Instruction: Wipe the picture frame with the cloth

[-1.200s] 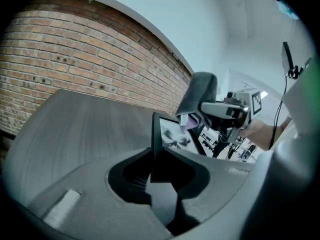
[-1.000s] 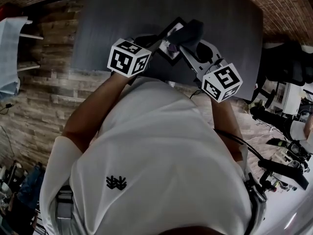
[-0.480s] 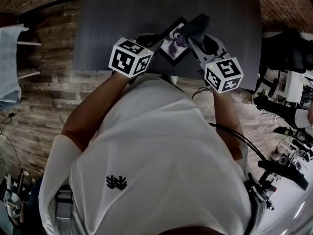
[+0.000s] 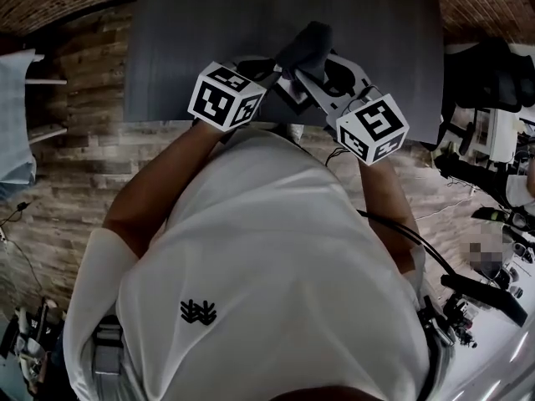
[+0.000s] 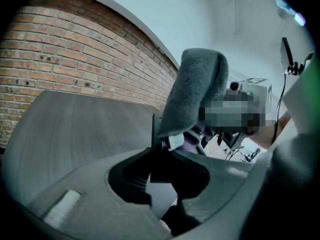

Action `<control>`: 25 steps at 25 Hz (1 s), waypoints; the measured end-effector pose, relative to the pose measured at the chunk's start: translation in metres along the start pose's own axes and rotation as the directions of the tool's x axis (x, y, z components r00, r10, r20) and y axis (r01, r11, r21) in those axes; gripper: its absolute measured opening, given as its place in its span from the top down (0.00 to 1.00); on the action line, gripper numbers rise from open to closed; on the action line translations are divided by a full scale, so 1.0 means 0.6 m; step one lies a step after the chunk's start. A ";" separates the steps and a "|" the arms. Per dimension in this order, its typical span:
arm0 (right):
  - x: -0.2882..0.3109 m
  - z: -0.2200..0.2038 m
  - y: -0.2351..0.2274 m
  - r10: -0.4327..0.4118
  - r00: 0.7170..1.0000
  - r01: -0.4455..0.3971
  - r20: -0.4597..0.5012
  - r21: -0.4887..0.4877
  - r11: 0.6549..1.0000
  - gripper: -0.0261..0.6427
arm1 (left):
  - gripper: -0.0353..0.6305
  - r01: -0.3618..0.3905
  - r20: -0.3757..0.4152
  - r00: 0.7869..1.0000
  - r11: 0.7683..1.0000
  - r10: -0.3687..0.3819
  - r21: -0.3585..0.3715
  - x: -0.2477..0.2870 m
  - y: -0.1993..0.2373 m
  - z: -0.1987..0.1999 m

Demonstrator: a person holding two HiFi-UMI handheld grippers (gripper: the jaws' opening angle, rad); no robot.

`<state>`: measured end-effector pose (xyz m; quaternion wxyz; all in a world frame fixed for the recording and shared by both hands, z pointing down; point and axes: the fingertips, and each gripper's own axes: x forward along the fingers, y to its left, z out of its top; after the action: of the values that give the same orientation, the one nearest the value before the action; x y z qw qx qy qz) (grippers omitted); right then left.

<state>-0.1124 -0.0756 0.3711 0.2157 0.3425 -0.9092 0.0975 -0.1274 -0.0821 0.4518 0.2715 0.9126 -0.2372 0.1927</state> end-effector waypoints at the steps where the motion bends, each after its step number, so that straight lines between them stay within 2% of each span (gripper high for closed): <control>1: 0.007 -0.006 0.005 0.009 1.000 -0.009 -0.012 0.000 1.000 0.75 | 0.83 0.006 -0.003 1.000 1.000 -0.006 0.007 0.001 -0.004 0.000; 3: 0.015 -0.019 0.000 -0.006 0.999 0.006 -0.034 -0.003 1.000 0.75 | 0.83 0.012 -0.006 1.000 1.000 -0.011 0.019 0.000 -0.008 -0.003; 7: 0.005 -0.029 -0.057 -0.100 0.993 0.100 -0.058 0.002 0.995 0.75 | 0.83 0.023 0.002 1.000 0.999 -0.023 0.031 -0.009 -0.015 -0.004; 13: -0.035 -0.018 -0.147 -0.194 0.980 0.194 -0.036 0.006 0.981 0.75 | 0.83 0.009 0.001 1.000 0.999 -0.009 0.048 0.003 -0.031 0.000; 19: -0.058 -0.012 -0.197 -0.198 0.980 0.198 -0.012 -0.020 0.980 0.75 | 0.83 0.000 -0.005 1.000 0.999 0.000 0.034 0.019 -0.048 -0.009; 25: -0.077 -0.036 -0.284 -0.194 0.981 0.194 -0.024 -0.014 0.981 0.75 | 0.83 -0.020 -0.009 1.000 1.000 0.020 0.013 0.077 -0.065 0.014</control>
<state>0.0386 -0.1688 0.3739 0.2376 0.4271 -0.8692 0.0750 -0.0670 -0.0731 0.4516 0.2646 0.9110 -0.2440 0.2011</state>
